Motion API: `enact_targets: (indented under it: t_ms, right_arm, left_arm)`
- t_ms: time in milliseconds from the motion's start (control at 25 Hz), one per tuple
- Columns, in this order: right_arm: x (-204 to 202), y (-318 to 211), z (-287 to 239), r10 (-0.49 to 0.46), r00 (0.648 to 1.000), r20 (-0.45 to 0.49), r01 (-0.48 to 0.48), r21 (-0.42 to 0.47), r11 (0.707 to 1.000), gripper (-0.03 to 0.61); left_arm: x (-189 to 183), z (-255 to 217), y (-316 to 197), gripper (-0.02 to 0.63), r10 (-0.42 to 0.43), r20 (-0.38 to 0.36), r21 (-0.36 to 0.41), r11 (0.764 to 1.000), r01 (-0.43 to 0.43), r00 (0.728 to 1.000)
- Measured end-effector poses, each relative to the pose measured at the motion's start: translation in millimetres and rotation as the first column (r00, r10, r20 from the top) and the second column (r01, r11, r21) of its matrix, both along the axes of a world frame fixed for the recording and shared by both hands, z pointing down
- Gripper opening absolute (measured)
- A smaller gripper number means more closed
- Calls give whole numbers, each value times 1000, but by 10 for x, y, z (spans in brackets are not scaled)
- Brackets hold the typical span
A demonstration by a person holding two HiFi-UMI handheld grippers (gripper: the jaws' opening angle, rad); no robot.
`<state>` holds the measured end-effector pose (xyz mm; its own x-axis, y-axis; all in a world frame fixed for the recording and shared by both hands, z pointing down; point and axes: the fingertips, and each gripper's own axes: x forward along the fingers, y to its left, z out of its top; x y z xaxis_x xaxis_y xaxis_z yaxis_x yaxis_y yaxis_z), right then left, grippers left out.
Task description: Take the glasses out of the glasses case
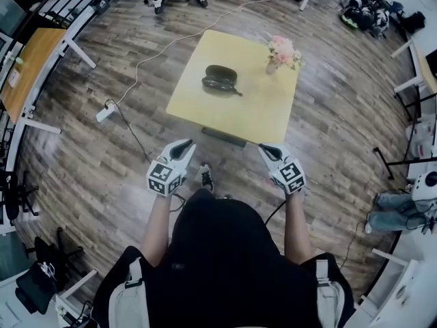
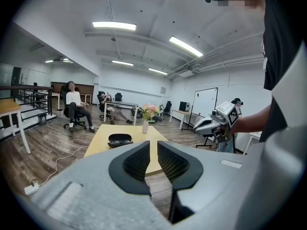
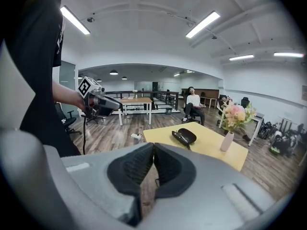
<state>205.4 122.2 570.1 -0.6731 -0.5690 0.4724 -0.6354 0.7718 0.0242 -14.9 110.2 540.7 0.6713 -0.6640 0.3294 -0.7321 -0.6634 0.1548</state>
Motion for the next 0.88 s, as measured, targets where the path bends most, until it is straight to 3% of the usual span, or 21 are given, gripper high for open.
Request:
enact_targets:
  t_ms: [880]
  right_arm:
    - [-523, -1066, 165, 19, 999, -40, -19, -21, 1000, 5]
  left_arm:
    - [-441, 111, -1169, 58, 54, -3, -11, 998, -55, 999]
